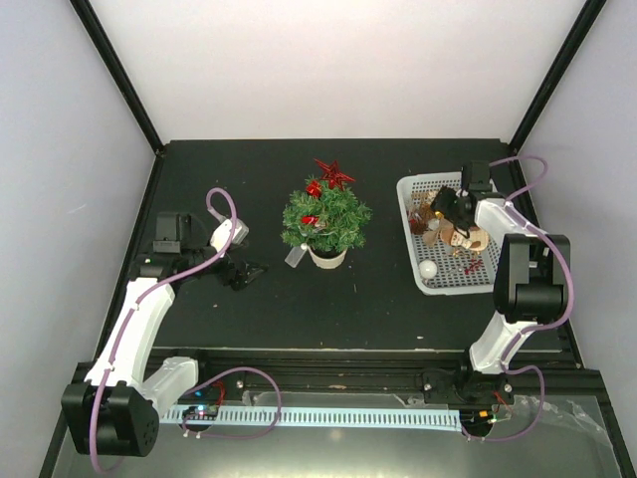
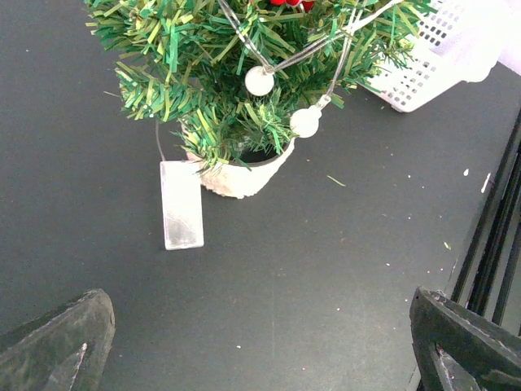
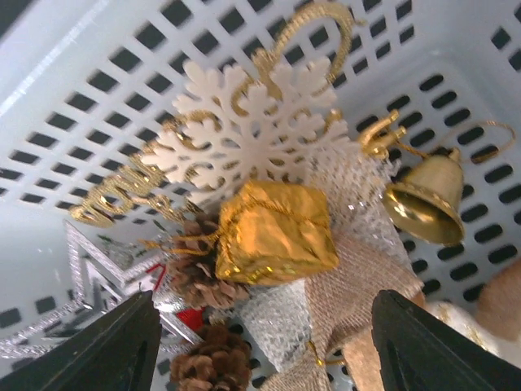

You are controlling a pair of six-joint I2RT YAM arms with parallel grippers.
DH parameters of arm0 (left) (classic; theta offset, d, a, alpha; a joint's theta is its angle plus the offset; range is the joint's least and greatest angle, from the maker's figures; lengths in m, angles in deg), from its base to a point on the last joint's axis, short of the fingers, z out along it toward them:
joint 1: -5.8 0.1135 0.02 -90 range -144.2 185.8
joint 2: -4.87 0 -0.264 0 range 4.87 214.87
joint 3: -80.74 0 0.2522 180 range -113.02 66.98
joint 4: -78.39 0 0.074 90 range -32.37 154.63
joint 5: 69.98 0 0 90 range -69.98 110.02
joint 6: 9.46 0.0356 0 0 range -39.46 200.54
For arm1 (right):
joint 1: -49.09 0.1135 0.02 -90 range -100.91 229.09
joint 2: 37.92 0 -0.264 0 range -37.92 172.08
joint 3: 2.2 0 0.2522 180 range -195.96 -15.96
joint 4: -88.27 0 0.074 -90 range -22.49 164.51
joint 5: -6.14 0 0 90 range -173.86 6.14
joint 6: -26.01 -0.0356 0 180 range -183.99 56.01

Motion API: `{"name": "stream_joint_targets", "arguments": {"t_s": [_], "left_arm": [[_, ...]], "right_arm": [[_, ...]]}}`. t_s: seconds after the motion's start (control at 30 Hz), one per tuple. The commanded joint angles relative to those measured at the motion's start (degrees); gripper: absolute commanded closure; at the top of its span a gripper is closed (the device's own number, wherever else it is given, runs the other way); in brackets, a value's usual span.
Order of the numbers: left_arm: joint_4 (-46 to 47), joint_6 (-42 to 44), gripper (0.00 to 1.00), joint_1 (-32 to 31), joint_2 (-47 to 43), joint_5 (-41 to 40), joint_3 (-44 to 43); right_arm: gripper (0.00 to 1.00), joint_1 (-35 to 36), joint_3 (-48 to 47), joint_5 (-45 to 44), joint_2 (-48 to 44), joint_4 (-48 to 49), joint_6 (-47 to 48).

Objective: Decorate the small christmas tree

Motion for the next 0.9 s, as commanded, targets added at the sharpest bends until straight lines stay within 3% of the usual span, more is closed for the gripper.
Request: {"name": "stream_joint_targets", "arguments": {"t_s": [0.0, 0.33, 0.43, 0.57, 0.87], "left_arm": [[-0.5, 1.3, 0.01, 0.4, 0.2, 2.5, -0.3], [-1.2, 1.9, 0.01, 0.4, 0.6, 3.5, -0.5], [-1.6, 2.1, 0.01, 0.4, 0.9, 3.8, -0.7], [-1.7, 2.3, 0.01, 0.4, 1.2, 4.1, -0.7], [-1.4, 2.3, 0.01, 0.4, 0.8, 4.2, -0.6]], "right_arm": [[0.27, -1.1, -1.9, 2.7, 1.4, 3.7, -0.9], [0.31, -1.1, -5.5, 2.3, 7.0, 2.6, -2.2], [0.40, -1.0, -5.5, 1.4, 7.2, 2.5, -2.7], [0.52, -1.1, -3.6, 0.3, 4.6, 3.6, -3.4], [0.55, -1.0, 3.6, -0.7, -4.9, 5.0, -4.2]]}}
